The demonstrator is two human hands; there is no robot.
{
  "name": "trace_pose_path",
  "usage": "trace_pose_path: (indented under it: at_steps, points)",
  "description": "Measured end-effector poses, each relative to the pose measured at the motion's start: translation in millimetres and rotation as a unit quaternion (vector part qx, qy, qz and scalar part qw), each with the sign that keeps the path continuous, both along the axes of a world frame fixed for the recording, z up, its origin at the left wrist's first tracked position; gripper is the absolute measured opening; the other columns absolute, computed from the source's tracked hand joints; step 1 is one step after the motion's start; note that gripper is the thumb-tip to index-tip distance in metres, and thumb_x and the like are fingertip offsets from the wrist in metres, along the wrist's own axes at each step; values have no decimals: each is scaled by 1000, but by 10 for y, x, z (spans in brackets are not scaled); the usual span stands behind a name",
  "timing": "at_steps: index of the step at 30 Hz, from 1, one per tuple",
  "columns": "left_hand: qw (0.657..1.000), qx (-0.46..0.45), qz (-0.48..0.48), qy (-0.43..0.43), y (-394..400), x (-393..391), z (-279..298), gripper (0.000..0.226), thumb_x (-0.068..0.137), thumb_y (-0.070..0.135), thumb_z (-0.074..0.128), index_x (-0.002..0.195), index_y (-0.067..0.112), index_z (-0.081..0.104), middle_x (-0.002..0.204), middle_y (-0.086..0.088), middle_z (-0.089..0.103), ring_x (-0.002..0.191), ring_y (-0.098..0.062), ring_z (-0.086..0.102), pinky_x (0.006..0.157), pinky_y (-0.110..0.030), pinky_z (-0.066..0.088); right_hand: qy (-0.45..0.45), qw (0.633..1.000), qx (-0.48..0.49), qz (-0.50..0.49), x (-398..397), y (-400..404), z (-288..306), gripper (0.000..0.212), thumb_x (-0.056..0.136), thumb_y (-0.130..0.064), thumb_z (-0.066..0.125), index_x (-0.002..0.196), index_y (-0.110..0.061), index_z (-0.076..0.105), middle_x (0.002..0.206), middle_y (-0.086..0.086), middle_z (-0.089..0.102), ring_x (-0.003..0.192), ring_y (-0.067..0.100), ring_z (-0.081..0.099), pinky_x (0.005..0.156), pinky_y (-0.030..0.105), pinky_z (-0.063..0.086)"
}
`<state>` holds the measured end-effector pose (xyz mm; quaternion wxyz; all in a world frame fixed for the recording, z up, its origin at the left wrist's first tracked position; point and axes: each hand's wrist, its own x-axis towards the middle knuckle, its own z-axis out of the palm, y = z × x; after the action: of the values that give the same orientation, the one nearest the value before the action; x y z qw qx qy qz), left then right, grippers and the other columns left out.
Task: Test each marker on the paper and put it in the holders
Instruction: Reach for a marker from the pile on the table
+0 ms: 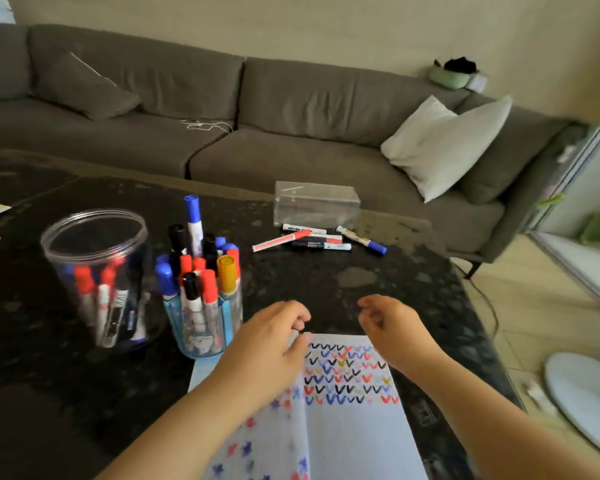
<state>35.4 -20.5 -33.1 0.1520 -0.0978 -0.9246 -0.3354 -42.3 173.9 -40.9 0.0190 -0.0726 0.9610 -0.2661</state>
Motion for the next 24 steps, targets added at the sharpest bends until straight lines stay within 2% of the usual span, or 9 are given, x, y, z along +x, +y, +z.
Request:
trace_pose_path:
  at_steps: [3,7,10,12,16,18,24]
  points:
    - [1000,-15,16,-1,190,-344,-100,21,91,26,53,112,28,52,103,18,49,99,-1,50,80,-14,39,0,999,54,-6,-301,163,-53,38,95,-21,51,133,-17,50,128,3,56,113,17,56,96,26,45]
    - [998,-32,51,-15,296,-828,-230,24,93,27,52,117,24,51,115,9,54,106,-6,50,86,-19,41,17,993,111,24,-778,169,-114,44,96,-23,49,139,-17,42,140,4,44,125,22,47,102,29,37]
    - [994,-13,105,0,312,-1088,-399,25,93,26,52,118,22,53,114,7,55,108,-9,51,88,-21,41,49,988,127,69,-1213,-15,-203,47,96,-20,48,142,-15,37,146,4,37,132,24,38,108,33,31]
    - [990,11,134,37,314,-1149,-544,26,91,22,54,117,18,55,108,4,60,102,-11,55,86,-24,43,78,983,133,98,-1500,-206,-284,49,96,-17,48,143,-14,36,148,5,34,135,26,33,112,37,29]
    - [977,42,168,127,242,-1145,-737,24,86,19,52,109,14,58,91,6,60,86,-7,56,76,-16,42,123,968,165,143,-1919,-567,-400,45,97,-16,45,141,-12,37,146,8,35,135,27,30,111,42,28]
    - [975,52,180,122,213,-1173,-753,24,85,21,50,107,16,58,89,9,55,84,-6,53,72,-10,36,140,962,191,140,-2038,-673,-451,41,98,-19,44,138,-11,40,141,10,39,130,29,35,107,43,32]
    - [980,47,167,96,215,-1203,-795,26,83,25,47,106,20,57,93,15,47,87,-2,50,70,-9,38,177,948,230,133,-2160,-770,-536,35,98,-28,44,130,-15,47,132,10,42,123,29,37,100,42,31]
